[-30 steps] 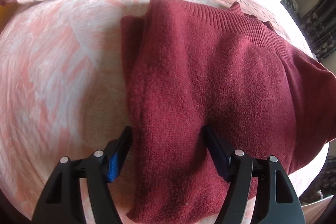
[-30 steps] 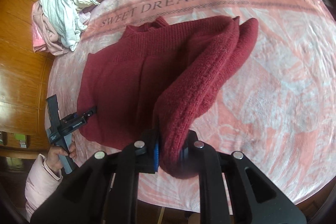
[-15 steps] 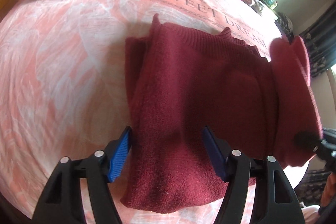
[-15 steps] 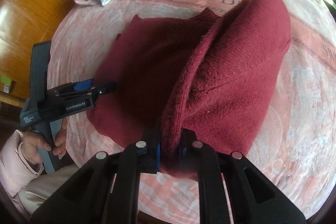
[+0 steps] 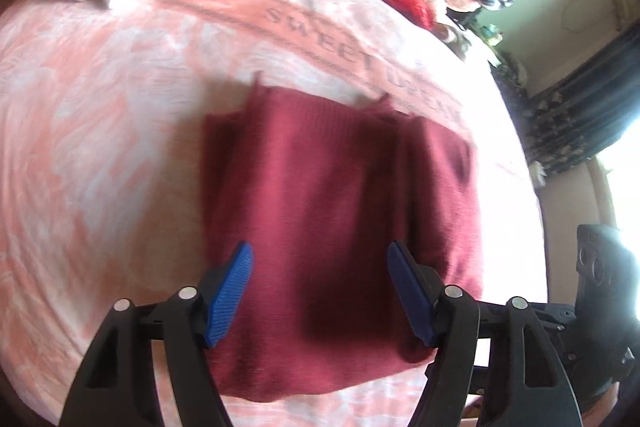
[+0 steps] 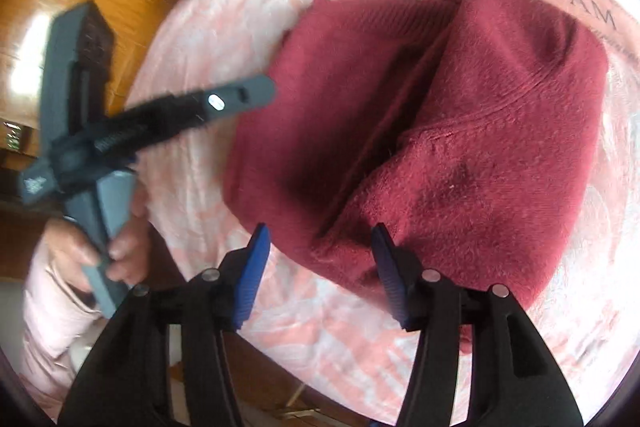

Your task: Fold small clothes

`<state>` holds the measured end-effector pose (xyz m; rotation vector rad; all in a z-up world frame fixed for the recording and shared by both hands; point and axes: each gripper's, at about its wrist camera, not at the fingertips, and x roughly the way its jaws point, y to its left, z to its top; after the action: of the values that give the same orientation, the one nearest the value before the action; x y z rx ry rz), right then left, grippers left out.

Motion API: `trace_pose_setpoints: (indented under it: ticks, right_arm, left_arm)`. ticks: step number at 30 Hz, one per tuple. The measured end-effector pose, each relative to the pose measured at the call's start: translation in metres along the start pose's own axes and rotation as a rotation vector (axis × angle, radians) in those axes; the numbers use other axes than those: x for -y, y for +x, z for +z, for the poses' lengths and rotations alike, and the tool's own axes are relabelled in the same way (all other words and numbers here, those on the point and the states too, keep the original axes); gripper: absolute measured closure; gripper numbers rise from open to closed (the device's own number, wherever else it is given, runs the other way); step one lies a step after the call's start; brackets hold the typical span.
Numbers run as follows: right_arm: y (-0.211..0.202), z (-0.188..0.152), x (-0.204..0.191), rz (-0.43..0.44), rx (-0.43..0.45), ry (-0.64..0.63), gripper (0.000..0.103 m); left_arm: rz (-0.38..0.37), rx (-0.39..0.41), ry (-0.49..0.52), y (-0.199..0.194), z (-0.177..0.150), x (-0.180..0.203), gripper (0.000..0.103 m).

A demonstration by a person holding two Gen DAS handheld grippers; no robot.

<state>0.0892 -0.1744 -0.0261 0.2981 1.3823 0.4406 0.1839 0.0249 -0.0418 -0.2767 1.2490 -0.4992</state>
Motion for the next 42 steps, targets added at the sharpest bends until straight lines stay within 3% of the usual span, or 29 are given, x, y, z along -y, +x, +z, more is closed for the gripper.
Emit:
trace_pose_setpoints:
  ticks: [7, 10, 15, 21, 23, 26, 29, 36, 42]
  right_arm:
    - [-0.05, -0.004, 0.041, -0.135, 0.103, 0.103, 0.048]
    - [-0.058, -0.006, 0.064, -0.14, 0.115, 0.146, 0.048]
    - [-0.062, -0.007, 0.092, -0.134, 0.113, 0.187, 0.048]
    - [-0.067, -0.011, 0.11, -0.131, 0.122, 0.211, 0.048]
    - [-0.069, -0.013, 0.112, -0.132, 0.127, 0.213, 0.048]
    - [-0.072, -0.016, 0.119, -0.128, 0.132, 0.234, 0.048]
    - [-0.074, -0.017, 0.128, -0.134, 0.137, 0.261, 0.048]
    - [-0.077, -0.024, 0.141, -0.16, 0.139, 0.297, 0.048]
    - [-0.067, -0.022, 0.126, -0.153, 0.112, 0.261, 0.048]
  left_arm:
    - [-0.041, -0.139, 0.013, 0.052, 0.014, 0.039, 0.026]
    - [-0.034, -0.158, 0.008, 0.069, 0.017, 0.05, 0.026]
    - [-0.095, -0.176, 0.014, 0.088, 0.02, 0.07, 0.026]
    - [-0.078, -0.197, 0.054, 0.111, 0.018, 0.096, 0.029]
    - [-0.085, -0.194, 0.052, 0.114, 0.018, 0.098, 0.05]
    - [-0.12, -0.184, 0.03, 0.115, 0.019, 0.099, 0.069]
    - [-0.154, -0.146, 0.042, 0.104, 0.018, 0.099, 0.081]
    - [-0.183, -0.056, 0.06, 0.053, 0.021, 0.09, 0.083]
    - [-0.16, 0.016, 0.097, -0.005, 0.028, 0.064, 0.083]
